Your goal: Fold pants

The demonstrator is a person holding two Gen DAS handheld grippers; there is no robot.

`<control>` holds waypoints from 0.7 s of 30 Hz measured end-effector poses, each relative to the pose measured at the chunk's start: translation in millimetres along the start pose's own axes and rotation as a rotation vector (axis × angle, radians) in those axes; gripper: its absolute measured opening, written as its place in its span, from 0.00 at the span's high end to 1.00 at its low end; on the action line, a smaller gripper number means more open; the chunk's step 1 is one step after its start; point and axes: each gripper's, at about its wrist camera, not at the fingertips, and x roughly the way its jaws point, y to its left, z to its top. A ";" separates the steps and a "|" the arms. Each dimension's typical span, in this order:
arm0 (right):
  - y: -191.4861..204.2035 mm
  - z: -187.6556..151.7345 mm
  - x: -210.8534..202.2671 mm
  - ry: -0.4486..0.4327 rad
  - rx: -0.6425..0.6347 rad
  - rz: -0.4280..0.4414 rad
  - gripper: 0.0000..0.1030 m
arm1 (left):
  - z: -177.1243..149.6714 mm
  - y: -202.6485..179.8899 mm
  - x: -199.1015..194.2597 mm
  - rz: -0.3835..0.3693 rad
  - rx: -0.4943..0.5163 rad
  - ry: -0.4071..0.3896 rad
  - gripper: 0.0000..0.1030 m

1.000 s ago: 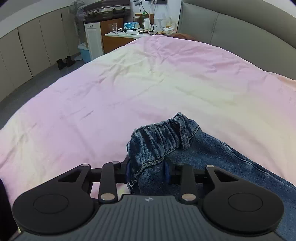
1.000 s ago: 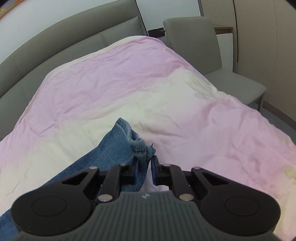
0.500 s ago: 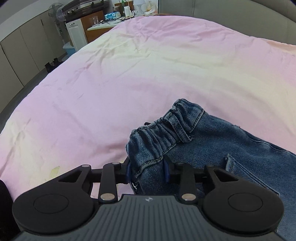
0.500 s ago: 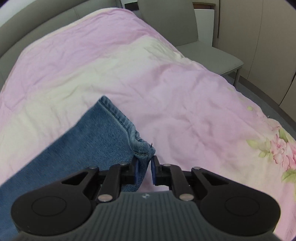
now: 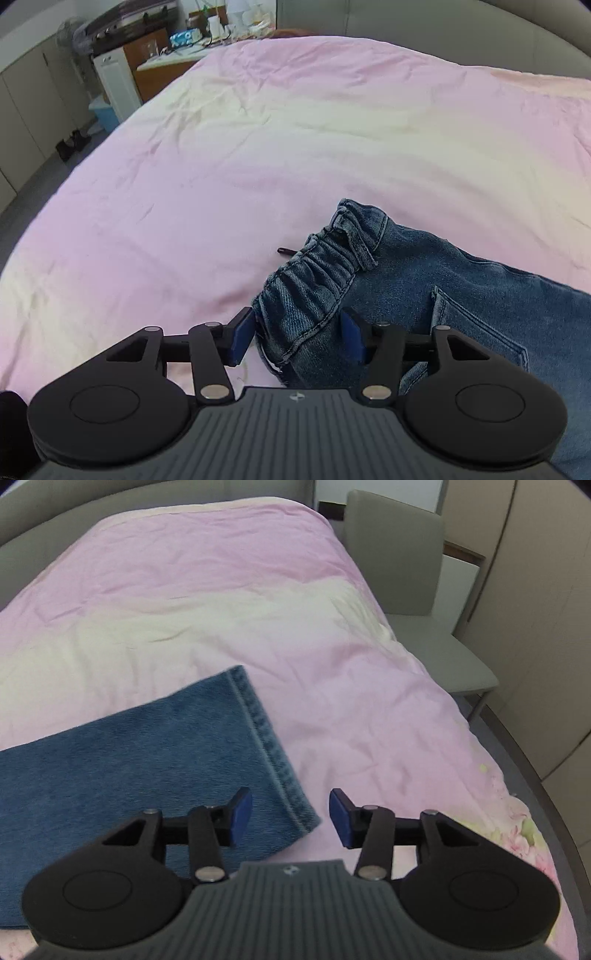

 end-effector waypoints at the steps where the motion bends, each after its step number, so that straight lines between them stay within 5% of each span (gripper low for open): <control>1: 12.1 0.7 -5.3 -0.003 -0.016 0.042 0.58 | -0.1 -2.1 -6.1 0.011 0.034 -0.035 0.36; 4: 60.0 0.4 -15.8 0.013 -0.077 0.177 0.58 | 5.3 -9.1 -21.0 0.007 0.120 -0.108 0.34; 8: 141.3 -9.6 -15.7 0.076 -0.181 0.362 0.58 | 2.2 -33.6 -27.0 -0.165 0.243 -0.080 0.43; 13: 259.4 -28.9 -4.3 0.149 -0.326 0.514 0.60 | -11.2 -69.8 5.7 -0.195 0.362 -0.039 0.49; 21: 401.5 -35.8 28.6 0.143 -0.493 0.548 0.57 | 14.5 -57.8 75.1 -0.166 0.224 -0.008 0.66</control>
